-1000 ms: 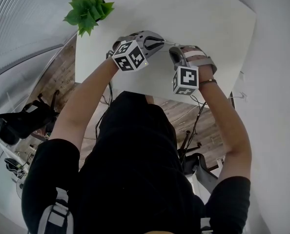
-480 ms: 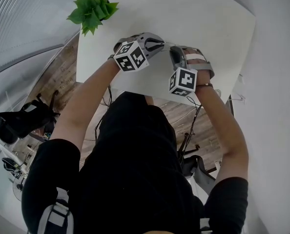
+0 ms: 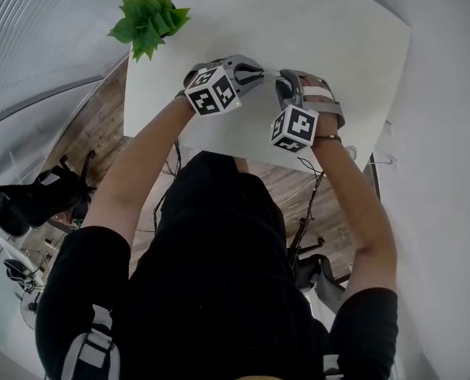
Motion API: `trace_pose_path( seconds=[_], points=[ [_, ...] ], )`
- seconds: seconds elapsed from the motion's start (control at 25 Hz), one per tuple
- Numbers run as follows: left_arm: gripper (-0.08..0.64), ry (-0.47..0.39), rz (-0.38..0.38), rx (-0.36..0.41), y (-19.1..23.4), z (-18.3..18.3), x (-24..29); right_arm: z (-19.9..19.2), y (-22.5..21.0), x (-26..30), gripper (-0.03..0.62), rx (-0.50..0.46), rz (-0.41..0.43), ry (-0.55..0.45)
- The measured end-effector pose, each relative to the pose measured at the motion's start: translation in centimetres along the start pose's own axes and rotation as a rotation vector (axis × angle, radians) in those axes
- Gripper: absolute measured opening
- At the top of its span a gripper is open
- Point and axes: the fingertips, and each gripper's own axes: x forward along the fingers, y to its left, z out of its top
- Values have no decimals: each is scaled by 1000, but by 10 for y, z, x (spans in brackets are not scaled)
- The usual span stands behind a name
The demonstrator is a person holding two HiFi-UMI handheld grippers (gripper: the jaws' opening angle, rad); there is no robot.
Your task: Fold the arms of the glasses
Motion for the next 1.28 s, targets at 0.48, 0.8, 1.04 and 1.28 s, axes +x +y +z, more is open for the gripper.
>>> trace_pose_path(
  seconds=[0.48, 0.8, 1.04, 1.28],
  points=[
    [197, -48, 107, -102, 24, 9, -16, -3, -9, -31, 187, 210, 72, -88],
    [184, -248, 196, -149, -2, 83, -93, 16, -55, -138, 87, 782, -4, -516],
    [133, -438, 240, -158, -46, 163, -163, 30, -75, -235, 17, 885, -115, -795],
    [66, -520, 305, -147, -82, 221, -210, 50, -84, -312, 11, 850, -199, -938]
  ],
)
